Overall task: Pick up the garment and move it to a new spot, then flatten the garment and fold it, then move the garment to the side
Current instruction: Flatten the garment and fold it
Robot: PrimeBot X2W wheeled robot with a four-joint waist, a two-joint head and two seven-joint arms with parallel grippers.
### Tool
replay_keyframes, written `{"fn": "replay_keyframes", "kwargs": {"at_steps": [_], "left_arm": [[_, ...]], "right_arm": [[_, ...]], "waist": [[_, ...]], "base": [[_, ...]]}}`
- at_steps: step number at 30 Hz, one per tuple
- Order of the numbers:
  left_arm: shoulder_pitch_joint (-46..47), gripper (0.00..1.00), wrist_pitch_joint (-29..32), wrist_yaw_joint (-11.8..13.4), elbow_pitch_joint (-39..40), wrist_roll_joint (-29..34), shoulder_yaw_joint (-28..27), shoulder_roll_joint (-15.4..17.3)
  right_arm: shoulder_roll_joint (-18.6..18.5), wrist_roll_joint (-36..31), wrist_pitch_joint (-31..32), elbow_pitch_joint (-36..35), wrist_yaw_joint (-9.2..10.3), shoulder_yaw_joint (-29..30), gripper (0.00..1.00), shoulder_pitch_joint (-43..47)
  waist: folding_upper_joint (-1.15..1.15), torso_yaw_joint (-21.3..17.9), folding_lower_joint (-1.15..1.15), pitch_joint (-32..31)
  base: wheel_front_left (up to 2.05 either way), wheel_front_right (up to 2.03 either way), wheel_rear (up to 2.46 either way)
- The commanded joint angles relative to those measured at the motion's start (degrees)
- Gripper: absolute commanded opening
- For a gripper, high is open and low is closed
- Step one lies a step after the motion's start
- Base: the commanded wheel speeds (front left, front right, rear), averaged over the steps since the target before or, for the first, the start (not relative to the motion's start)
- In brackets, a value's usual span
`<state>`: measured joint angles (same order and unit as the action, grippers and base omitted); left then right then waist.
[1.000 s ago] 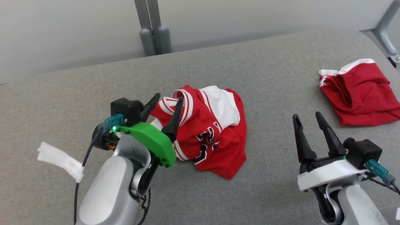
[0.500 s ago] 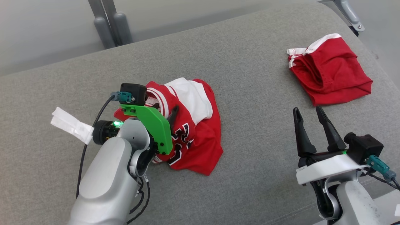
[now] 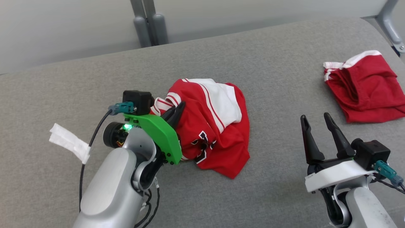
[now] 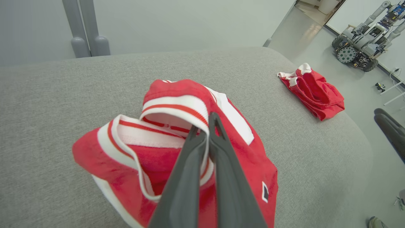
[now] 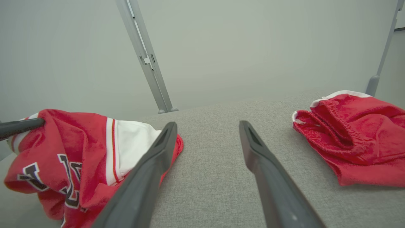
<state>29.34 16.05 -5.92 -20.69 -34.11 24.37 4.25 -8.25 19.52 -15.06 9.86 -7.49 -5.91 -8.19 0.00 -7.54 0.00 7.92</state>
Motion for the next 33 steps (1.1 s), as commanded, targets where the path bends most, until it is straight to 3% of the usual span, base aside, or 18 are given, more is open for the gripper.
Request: {"fn": "replay_keyframes", "kwargs": {"at_steps": [1,8,14,26,27,28,29,33], "left_arm": [[-2.05,0.0,-0.35,-0.37,1.83,-0.71,-0.11,1.18],[-12.03,0.0,-1.43,0.22,10.64,-3.45,-3.0,7.25],[-20.42,0.0,-3.48,2.53,11.37,-3.6,-6.18,11.15],[-25.64,0.0,-10.0,4.22,2.33,-3.05,-7.7,10.84],[-25.46,0.22,-10.44,4.22,1.92,-2.97,-7.69,10.67],[-25.06,0.49,-11.18,3.88,1.82,-2.84,-7.6,10.5],[-24.71,0.99,-11.96,3.52,2.04,-2.94,-7.73,10.28],[-24.07,1.0,-15.42,4.68,4.3,-2.12,-8.95,10.81]], "right_arm": [[-0.44,-0.13,-0.15,0.12,-0.01,0.0,1.0,0.95],[-1.17,0.1,-0.15,0.33,-0.01,-0.87,1.0,1.03],[-1.68,0.33,-0.15,0.44,-0.01,-0.99,1.0,1.33],[-2.58,0.67,-0.15,0.92,-0.01,-1.09,1.0,1.87],[-2.55,0.57,-0.15,0.96,-0.02,-1.1,1.0,1.92],[-2.46,0.45,-0.15,1.03,-0.01,-1.09,1.0,1.99],[-2.4,0.38,-0.15,1.11,-0.01,-1.13,1.0,2.04],[-2.12,0.61,-0.15,1.43,-0.02,-1.31,1.0,2.01]], "waist": [[0.0,6.7,0.0,-3.53],[0.0,11.53,0.0,-4.03],[0.0,12.9,0.0,-3.79],[0.0,13.07,0.0,-4.4],[0.0,13.08,0.0,-4.49],[0.0,13.06,0.0,-4.64],[0.0,13.03,0.0,-4.76],[0.0,12.5,0.0,-5.44]], "base": [[0.0,0.0,0.0],[0.0,0.0,0.0],[0.0,0.0,0.0],[0.0,0.0,0.0],[0.0,0.0,0.0],[0.0,0.0,0.0],[0.0,0.0,0.0],[0.0,0.0,0.0]]}}
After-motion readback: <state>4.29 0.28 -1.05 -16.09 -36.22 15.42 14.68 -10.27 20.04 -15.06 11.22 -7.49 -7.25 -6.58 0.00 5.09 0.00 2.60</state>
